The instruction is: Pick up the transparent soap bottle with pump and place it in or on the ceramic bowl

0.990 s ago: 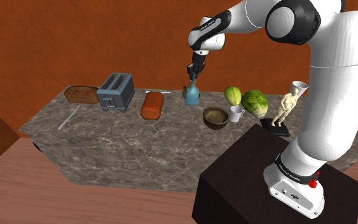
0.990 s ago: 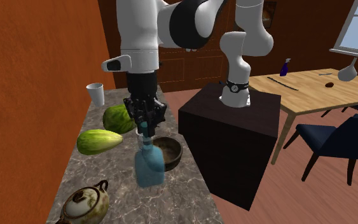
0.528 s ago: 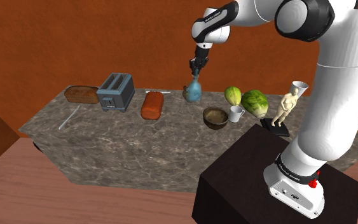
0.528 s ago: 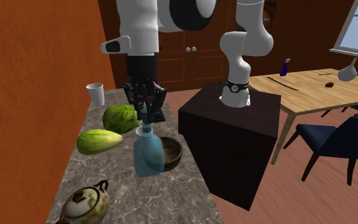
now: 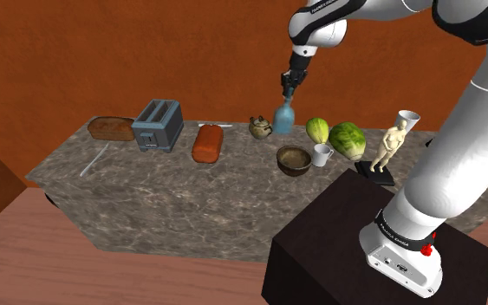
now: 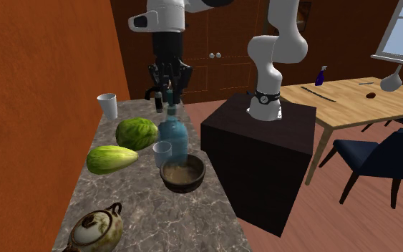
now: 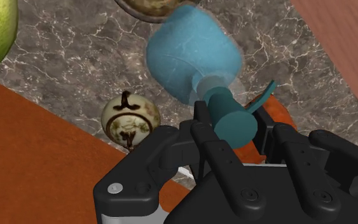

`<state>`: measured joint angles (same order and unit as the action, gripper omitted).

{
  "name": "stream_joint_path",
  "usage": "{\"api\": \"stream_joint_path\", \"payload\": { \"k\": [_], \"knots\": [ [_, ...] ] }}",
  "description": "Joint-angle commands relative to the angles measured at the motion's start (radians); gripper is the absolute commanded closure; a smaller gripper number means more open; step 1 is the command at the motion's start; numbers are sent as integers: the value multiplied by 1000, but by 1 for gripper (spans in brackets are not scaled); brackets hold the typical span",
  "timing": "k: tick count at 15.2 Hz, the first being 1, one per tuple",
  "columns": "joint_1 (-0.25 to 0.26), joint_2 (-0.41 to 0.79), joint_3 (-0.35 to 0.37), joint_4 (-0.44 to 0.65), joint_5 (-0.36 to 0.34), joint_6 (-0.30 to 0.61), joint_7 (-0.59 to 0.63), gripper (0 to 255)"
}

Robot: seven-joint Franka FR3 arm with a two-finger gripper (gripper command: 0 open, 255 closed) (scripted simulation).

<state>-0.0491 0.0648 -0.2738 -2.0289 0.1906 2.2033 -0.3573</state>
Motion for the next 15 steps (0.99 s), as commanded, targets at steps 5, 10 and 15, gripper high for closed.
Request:
{"api": "stream_joint_path", "payload": {
  "k": [5,10,15],
  "knots": [
    [-37,-185,-36,-120,-62,-63,-35,255],
    [-47,-207,-47,-177,-67,-30,-57,255],
    [-45,-180,-50,-218,-50,36,-75,255]
  ]
}}
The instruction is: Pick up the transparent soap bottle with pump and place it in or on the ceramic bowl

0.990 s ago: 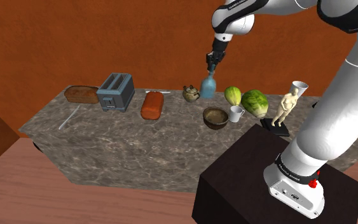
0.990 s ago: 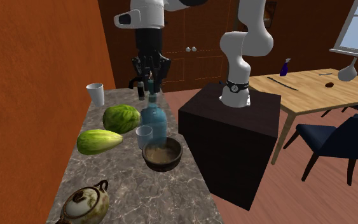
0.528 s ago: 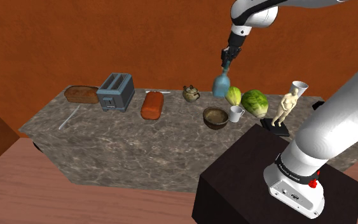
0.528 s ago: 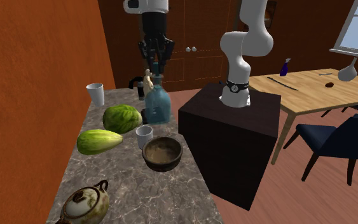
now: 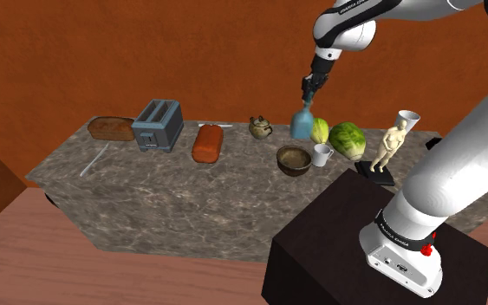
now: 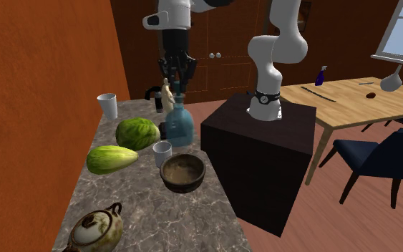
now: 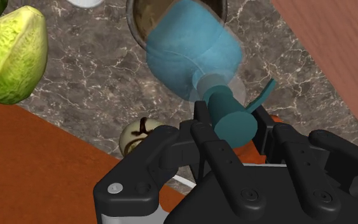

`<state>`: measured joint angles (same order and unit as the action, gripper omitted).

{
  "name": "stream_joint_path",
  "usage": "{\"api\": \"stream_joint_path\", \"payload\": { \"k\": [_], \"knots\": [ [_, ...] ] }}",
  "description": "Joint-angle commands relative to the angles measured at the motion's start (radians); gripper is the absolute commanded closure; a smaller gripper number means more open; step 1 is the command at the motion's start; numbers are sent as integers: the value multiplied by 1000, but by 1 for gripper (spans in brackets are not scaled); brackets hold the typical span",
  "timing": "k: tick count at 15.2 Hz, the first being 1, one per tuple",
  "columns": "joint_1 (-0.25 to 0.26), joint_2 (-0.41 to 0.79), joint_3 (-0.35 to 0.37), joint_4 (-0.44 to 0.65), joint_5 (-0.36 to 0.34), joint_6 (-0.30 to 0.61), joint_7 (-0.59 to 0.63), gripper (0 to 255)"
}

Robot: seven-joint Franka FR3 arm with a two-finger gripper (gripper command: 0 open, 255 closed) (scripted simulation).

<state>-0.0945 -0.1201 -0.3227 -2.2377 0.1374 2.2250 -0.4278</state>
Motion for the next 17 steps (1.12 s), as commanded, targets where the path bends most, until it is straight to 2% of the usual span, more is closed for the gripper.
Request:
{"api": "stream_joint_path", "payload": {
  "k": [1,17],
  "knots": [
    [0,11,-2,-16,8,27,-9,255],
    [8,142,-5,-107,107,233,-102,255]
  ]
}}
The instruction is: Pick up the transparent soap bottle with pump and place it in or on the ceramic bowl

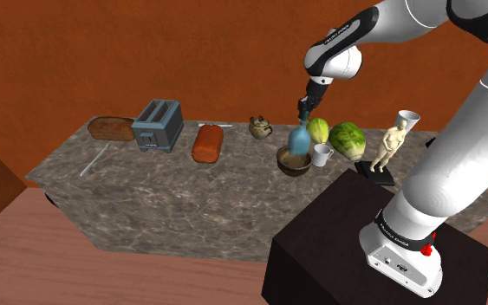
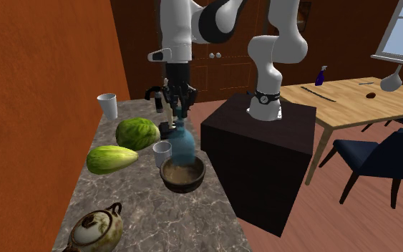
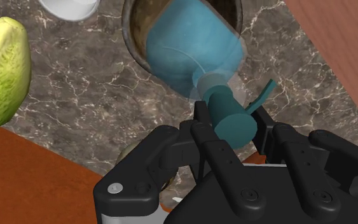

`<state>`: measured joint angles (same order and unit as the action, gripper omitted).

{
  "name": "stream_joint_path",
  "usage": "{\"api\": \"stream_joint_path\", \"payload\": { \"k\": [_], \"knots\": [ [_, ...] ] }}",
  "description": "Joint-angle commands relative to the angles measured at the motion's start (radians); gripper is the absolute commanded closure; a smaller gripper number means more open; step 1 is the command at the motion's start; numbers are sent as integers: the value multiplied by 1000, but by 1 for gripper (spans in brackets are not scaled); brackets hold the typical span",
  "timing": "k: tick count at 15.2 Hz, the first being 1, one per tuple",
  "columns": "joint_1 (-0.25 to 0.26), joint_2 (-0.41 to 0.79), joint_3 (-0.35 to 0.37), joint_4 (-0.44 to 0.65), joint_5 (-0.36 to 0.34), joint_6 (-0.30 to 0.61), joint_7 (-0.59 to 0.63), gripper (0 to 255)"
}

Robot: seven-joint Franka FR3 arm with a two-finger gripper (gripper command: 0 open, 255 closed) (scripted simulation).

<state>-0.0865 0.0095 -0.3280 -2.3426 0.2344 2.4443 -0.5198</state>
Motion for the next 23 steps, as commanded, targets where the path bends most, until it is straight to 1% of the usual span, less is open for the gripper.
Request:
{"api": "stream_joint_path", "payload": {
  "k": [1,6,14,15,20,23],
  "knots": [
    [0,22,1,-6,19,26,-17,255],
    [-1,76,7,-20,69,86,-60,255],
    [-1,76,8,-20,69,86,-60,255],
    [-1,76,7,-20,69,86,-60,0],
    [-1,76,8,-20,69,86,-60,0],
    [-4,-13,-8,-10,-5,-2,-8,0]
  ]
}}
